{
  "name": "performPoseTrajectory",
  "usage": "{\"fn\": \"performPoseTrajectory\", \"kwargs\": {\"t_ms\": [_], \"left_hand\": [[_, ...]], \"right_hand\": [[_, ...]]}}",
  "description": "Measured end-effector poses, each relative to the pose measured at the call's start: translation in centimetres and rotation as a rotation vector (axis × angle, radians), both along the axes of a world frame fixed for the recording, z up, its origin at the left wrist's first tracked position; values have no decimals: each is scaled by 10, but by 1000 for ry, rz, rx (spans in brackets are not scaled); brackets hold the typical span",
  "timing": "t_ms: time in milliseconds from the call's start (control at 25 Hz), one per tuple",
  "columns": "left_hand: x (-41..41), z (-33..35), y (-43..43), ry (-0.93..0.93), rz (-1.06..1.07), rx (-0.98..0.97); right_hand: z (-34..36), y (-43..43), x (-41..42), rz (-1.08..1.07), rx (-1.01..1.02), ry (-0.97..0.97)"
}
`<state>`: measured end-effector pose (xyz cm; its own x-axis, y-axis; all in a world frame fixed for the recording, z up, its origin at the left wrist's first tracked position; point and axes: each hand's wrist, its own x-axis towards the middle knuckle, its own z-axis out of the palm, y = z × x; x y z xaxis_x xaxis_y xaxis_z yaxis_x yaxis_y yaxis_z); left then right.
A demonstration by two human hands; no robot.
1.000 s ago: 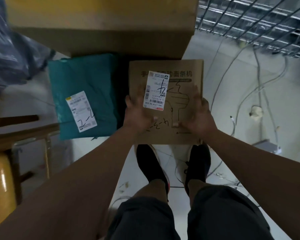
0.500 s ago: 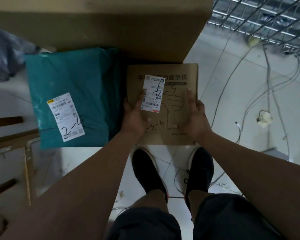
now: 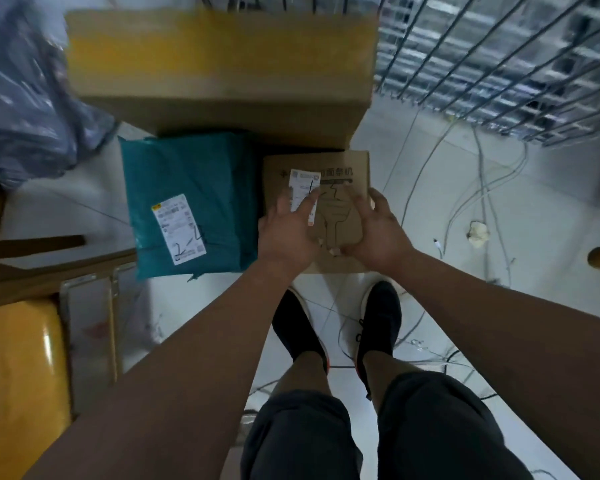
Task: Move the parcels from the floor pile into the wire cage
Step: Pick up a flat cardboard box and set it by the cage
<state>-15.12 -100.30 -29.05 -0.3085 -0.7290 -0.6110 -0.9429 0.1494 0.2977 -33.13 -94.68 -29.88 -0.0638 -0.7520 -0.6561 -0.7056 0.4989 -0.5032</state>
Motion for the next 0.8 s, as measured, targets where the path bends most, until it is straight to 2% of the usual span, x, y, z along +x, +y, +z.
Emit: {"fn": "performPoseTrajectory", "kwargs": {"t_ms": [200, 440, 600, 800], "left_hand": [[-16, 158, -35, -67, -233, -95], [-53, 326, -76, 24, -336, -147], [-82, 420, -91, 110, -442, -161], [-104, 502, -82, 167, -484, -241]], "right_hand": [[155, -21, -25, -1, -50, 19], [311, -38, -48, -81, -142, 66], [402, -41, -64, -145, -208, 100], [492, -22, -82, -243, -196, 158]]}}
